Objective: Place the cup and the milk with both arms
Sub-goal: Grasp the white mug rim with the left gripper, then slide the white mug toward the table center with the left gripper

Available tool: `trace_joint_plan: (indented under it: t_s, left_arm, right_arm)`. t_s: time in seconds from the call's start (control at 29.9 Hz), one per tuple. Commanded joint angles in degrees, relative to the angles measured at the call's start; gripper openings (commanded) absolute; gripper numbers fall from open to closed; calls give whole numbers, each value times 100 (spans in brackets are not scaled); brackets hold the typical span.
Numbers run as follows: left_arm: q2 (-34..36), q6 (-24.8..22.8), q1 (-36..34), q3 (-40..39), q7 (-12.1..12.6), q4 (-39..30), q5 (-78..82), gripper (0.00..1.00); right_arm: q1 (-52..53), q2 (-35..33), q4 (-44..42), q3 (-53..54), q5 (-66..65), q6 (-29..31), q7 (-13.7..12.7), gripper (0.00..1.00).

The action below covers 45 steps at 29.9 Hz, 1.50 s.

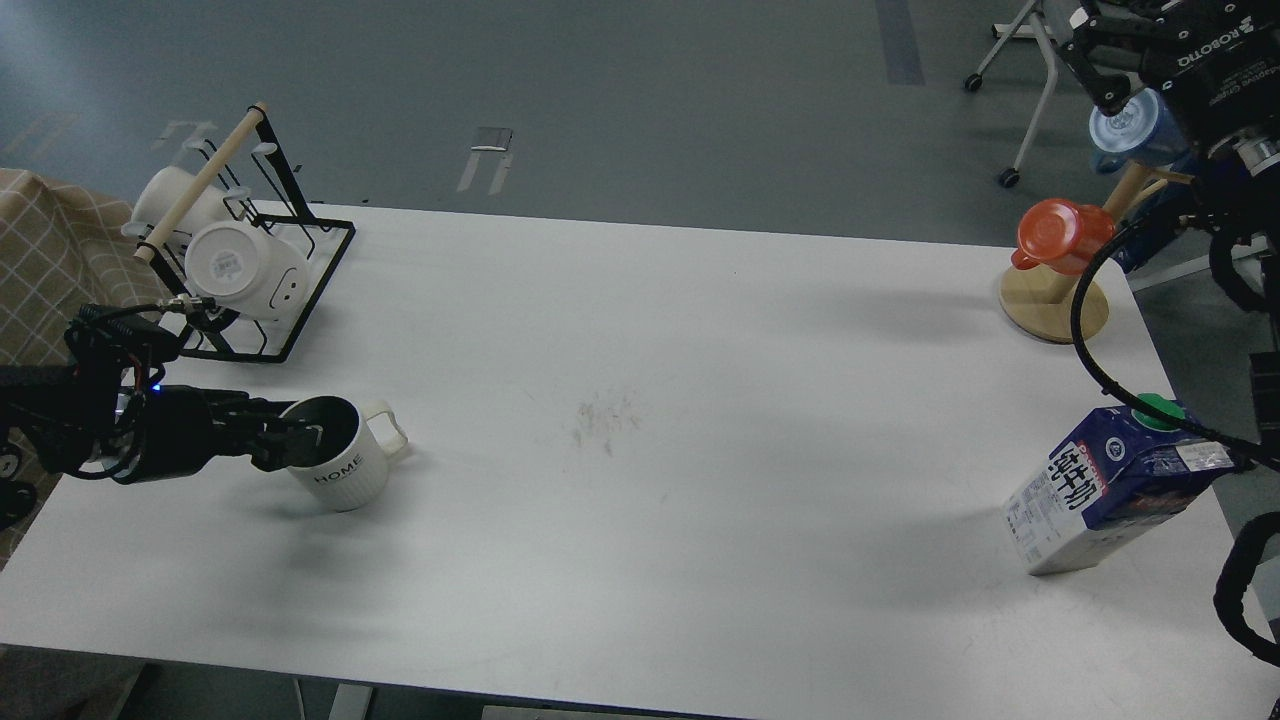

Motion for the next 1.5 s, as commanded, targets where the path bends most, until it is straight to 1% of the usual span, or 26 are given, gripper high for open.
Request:
trace_joint_plan:
  t_s: [0.0,0.2,0.3,0.37,0.43,0.5,0.53,0.6,0.64,0.7,0.77,0.84,0.9,1.0,1.07,1.37,1.4,1.44,1.47]
  left_arm:
    - [11,14,-57,-8,0,-9,3,0]
    - [11,5,-101,-8,0,-97,29,0]
    - [2,-4,-311,-8,-9,-115,117,0]
    - [-15,-65,-549,-8,0,-132,179,0]
    - [-77,-257,-890,1,8,-272,283,0]
    - [-225,-442,-1076,-8,35,-456,406,0]
    - [-226,-443,-1077,-8,35,-457,407,0]
    - [-725,-505,-1138,1,70,-711,591,0]
    - [-832,-522,-1173,1,70,-747,644,0]
    - [-1270,-706,-1366,1,96,-817,916,0]
    - [-1543,-847,-1472,1,149,-809,987,0]
    - [-1930,-1023,-1621,1,245,-791,996,0]
    - [-2299,-1198,-1744,106,429,-765,1014,0]
    - [-2458,-1243,-1867,343,535,-677,1066,0]
    - [-2503,-1234,-1929,650,553,-554,1189,0]
    - [-2793,-1234,-1850,713,755,-545,1242,1]
    - [-2793,-1234,-1850,713,790,-545,1242,17]
    - [-2775,-1234,-1859,704,860,-545,1181,45]
    - [-2723,-1234,-1868,652,878,-571,1146,60]
  right_arm:
    - [-17,0,-1,7,0,0,2,100]
    - [-52,0,-1,16,0,0,11,100]
    - [-104,0,8,25,0,0,11,100]
    - [-131,0,8,42,0,0,11,100]
    - [-157,-52,8,86,0,0,11,100]
    - [-166,-97,8,86,0,0,11,100]
    - [-166,-97,8,86,0,0,11,100]
    - [-175,-140,8,95,0,0,11,100]
    - [-184,-158,8,95,0,0,11,100]
    - [-219,-167,8,139,0,0,11,100]
    - [-280,-167,8,165,0,0,11,100]
    - [-307,-185,8,200,0,0,11,100]
    - [-342,-290,8,209,0,0,11,100]
    - [-351,-316,8,218,9,0,11,100]
    - [-359,-343,8,227,9,0,11,100]
    - [-368,-211,122,253,9,0,11,100]
    - [-368,-185,157,253,9,0,11,100]
    - [-368,-176,218,253,9,0,3,100]
    - [-368,-176,280,253,9,0,-6,100]
